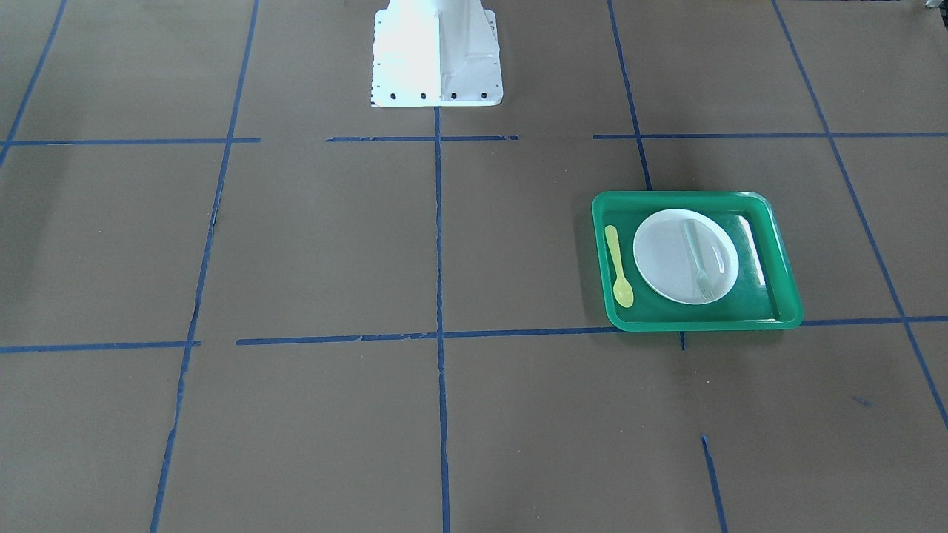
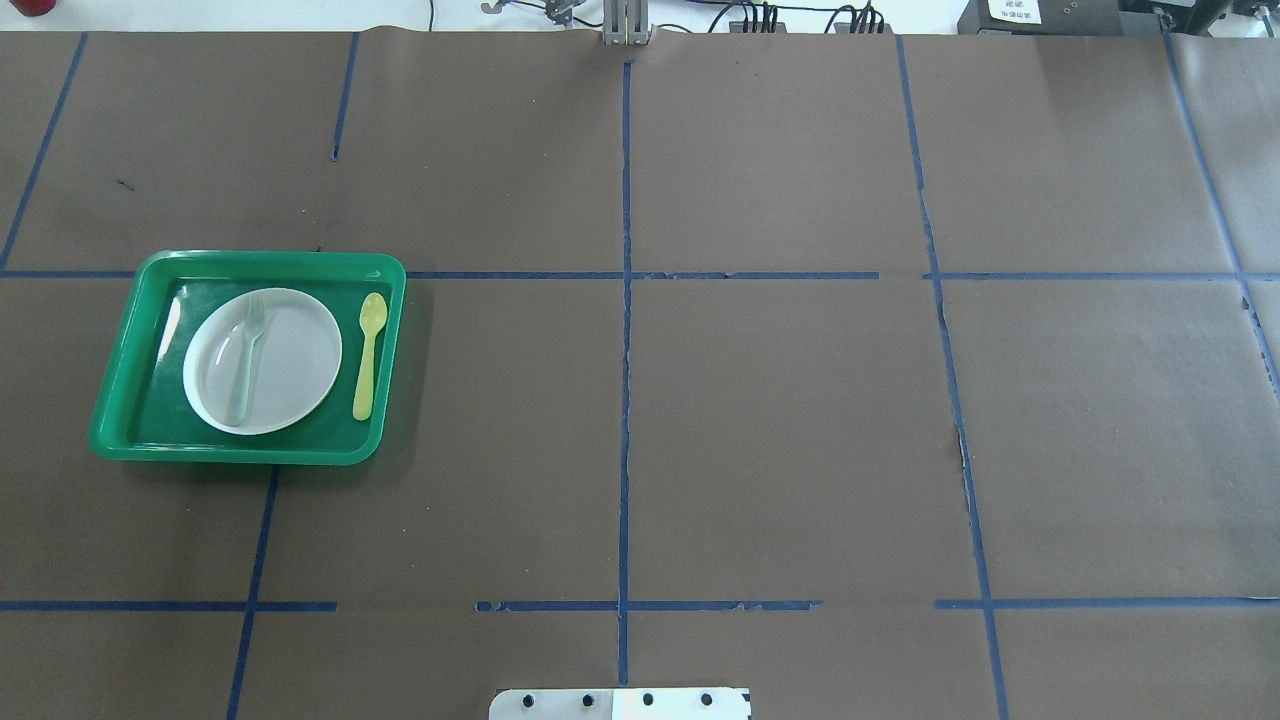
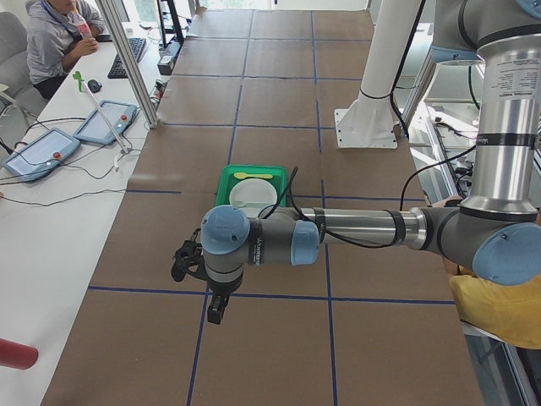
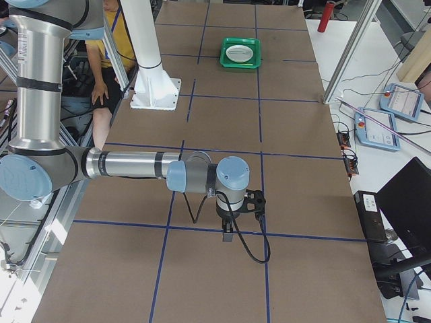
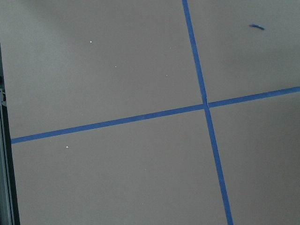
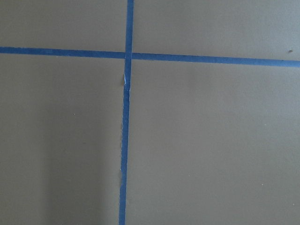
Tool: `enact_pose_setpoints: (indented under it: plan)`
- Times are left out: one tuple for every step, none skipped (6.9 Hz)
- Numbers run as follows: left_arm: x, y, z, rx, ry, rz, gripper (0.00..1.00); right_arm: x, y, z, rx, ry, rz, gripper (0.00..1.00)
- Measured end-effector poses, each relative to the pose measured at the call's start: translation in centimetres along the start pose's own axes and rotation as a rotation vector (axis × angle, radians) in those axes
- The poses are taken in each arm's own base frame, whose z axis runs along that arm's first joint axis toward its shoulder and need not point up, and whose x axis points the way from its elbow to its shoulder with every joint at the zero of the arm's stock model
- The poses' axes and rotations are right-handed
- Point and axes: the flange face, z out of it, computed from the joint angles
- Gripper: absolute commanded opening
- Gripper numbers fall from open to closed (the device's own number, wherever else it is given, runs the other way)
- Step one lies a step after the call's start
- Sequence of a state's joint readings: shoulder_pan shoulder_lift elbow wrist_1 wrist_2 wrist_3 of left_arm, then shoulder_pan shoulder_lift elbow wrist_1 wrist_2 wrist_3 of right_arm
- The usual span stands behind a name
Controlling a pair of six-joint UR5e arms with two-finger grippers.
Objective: Place fork
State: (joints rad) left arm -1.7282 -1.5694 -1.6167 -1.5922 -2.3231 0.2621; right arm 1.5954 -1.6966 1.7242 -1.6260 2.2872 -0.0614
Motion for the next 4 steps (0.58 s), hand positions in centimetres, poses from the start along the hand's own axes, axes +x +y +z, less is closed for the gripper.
enact_pose_setpoints:
  plan:
    - [0.3, -0.1, -0.3, 0.006, -0.003, 0.003, 1.00, 0.0, 0.0, 0.0, 0.000, 0.000, 0.000, 1.00]
    - [0.6, 0.0, -0.7, 0.010, -0.007, 0.002, 1.00, 0.0, 0.0, 0.0, 0.000, 0.000, 0.000, 1.00]
    - [0.7, 0.6, -0.7, 0.010, -0.008, 0.000, 1.00, 0.0, 0.0, 0.0, 0.000, 0.000, 0.000, 1.00]
    - [0.5, 1.8, -0.2, 0.006, -0.006, -0.005, 1.00, 0.0, 0.0, 0.0, 0.000, 0.000, 0.001, 1.00]
